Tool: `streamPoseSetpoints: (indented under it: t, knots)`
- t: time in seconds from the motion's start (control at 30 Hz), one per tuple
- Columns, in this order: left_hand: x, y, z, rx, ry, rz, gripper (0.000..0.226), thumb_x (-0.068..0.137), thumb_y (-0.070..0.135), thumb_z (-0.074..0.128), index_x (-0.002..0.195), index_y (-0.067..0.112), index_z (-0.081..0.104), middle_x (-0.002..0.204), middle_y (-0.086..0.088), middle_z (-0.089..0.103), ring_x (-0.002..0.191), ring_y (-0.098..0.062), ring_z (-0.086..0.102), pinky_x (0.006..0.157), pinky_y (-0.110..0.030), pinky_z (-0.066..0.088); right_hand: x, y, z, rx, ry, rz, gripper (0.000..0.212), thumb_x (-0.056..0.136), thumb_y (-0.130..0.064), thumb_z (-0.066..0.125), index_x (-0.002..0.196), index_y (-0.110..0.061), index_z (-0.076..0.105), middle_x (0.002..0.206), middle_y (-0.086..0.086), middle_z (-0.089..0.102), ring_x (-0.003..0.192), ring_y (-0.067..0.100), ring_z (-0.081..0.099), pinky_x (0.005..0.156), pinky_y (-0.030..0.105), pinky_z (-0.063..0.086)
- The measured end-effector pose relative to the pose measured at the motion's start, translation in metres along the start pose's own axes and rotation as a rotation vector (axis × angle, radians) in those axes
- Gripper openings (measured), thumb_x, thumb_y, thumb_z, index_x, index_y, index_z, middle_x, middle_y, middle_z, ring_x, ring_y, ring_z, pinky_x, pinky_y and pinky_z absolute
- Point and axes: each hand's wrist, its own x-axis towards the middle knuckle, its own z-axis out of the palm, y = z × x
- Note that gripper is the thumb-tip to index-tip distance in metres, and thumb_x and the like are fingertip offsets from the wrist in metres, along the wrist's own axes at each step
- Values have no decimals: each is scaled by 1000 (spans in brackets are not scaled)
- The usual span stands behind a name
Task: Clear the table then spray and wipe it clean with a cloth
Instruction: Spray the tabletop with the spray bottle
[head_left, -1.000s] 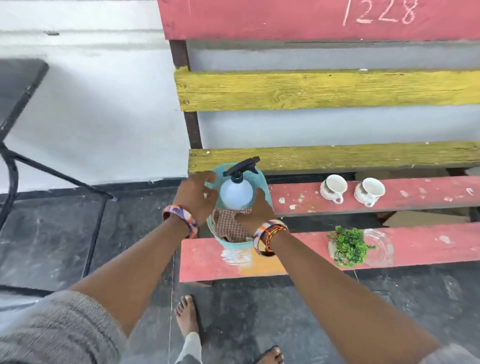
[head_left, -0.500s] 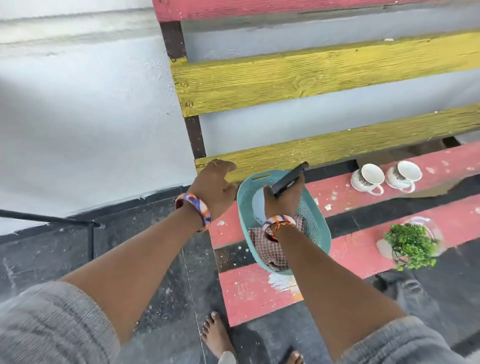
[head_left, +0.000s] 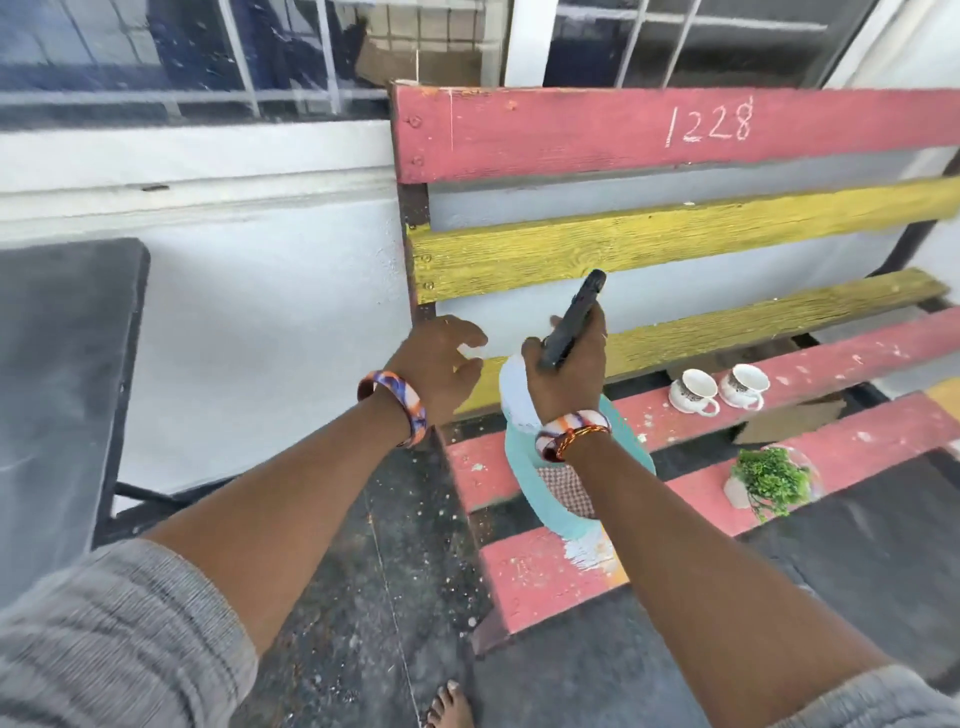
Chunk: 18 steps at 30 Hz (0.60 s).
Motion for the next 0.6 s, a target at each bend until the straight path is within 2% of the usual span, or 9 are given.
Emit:
streamPoseSetpoints:
  t: [0.07,0.13,0.2,0.27,0.33,0.4,0.43,0.53,0.6]
  knots:
    - [-20,2,-27,20,25,5,27,85,14,54,109,7,65,115,-11,64,96,-27,64,81,-20,41,-20,-24,5,49,-20,27,33,82,-2,59,114,-5,55,92,19,63,81,27,61,70,34,43]
    - [-43,2,-58,43,45,7,35,79,22,48,101,5,68,110,-13,66,93,-28,64,83,-25,44,-39,-47,13,119,-72,25,17,81,-12,62,99,-10,61,70,6,59,56,2,55,58,23,43]
    - [-65,-5,-91,54,81,-10,31,78,22,50,96,6,69,106,-10,67,86,-25,65,79,-24,44,-56,-73,28,192,-140,66,15,80,-21,64,90,-9,63,60,-1,53,47,0,48,51,16,37]
    - [-85,-22,-124,96,153,-50,21,84,14,56,99,8,69,107,-9,67,87,-25,66,77,-19,40,-73,-100,48,282,-243,128,19,74,-27,62,86,-13,62,57,-7,52,48,2,45,52,17,37]
    - [-103,-45,-157,129,239,-81,18,84,8,56,97,6,70,103,-12,68,85,-28,66,76,-18,38,-87,-125,73,423,-354,145,10,75,-20,65,83,-16,61,57,-12,55,45,-2,48,51,15,39]
    - [-120,-64,-186,138,291,-123,18,85,6,55,94,5,70,100,-12,69,78,-25,64,71,-18,37,-96,-144,97,520,-449,152,11,78,-12,66,85,-19,60,69,-8,58,51,-7,55,57,17,47]
    - [-128,-76,-200,148,303,-158,18,85,7,55,94,5,71,99,-11,70,76,-23,62,70,-18,36,-100,-153,108,541,-496,151,13,83,-8,64,87,-19,59,75,-5,58,56,-7,58,61,23,51]
    - [-150,-128,-239,200,303,-278,29,78,20,51,93,3,69,99,-17,70,88,-33,64,75,-29,48,-112,-183,149,403,-610,147,5,90,-11,59,87,-16,60,80,4,59,68,7,59,55,32,57]
    - [-163,-171,-263,275,233,-410,30,78,19,55,101,5,67,108,-20,67,101,-37,61,86,-37,50,-118,-200,185,282,-643,237,18,89,-26,59,74,-15,60,72,6,59,65,15,55,51,27,50]
